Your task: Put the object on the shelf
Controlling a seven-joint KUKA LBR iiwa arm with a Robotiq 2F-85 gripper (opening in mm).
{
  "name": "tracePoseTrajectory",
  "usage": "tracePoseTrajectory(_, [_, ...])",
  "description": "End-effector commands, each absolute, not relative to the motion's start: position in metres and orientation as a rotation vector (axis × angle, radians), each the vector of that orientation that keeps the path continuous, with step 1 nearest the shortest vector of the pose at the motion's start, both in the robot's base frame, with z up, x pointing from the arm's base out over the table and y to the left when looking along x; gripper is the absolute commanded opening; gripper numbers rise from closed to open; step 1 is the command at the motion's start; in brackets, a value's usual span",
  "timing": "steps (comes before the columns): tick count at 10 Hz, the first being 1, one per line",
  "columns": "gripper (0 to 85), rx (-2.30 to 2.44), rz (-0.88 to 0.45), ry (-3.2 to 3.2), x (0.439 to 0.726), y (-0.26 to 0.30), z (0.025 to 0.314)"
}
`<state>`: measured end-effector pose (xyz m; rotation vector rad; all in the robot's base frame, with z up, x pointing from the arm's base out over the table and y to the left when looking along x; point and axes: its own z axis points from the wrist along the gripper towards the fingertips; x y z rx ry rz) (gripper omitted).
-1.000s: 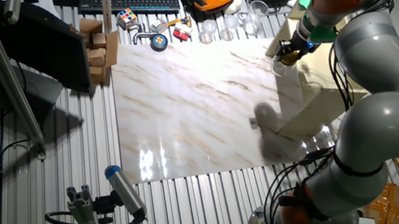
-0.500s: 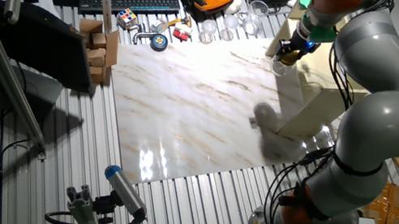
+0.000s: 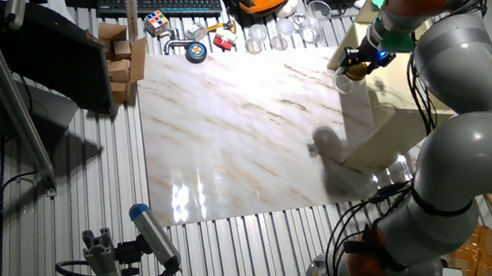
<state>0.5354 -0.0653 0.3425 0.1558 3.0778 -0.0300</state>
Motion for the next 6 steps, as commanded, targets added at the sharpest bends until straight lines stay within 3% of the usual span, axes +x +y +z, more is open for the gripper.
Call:
tracePoseTrajectory(1, [0.0,0.157,-0.026,3.081,0.535,-0.065,0.342])
tracePoseTrajectory(6, [0.0,0.125,-0.021,3.098,0.535,-0.083,0.359])
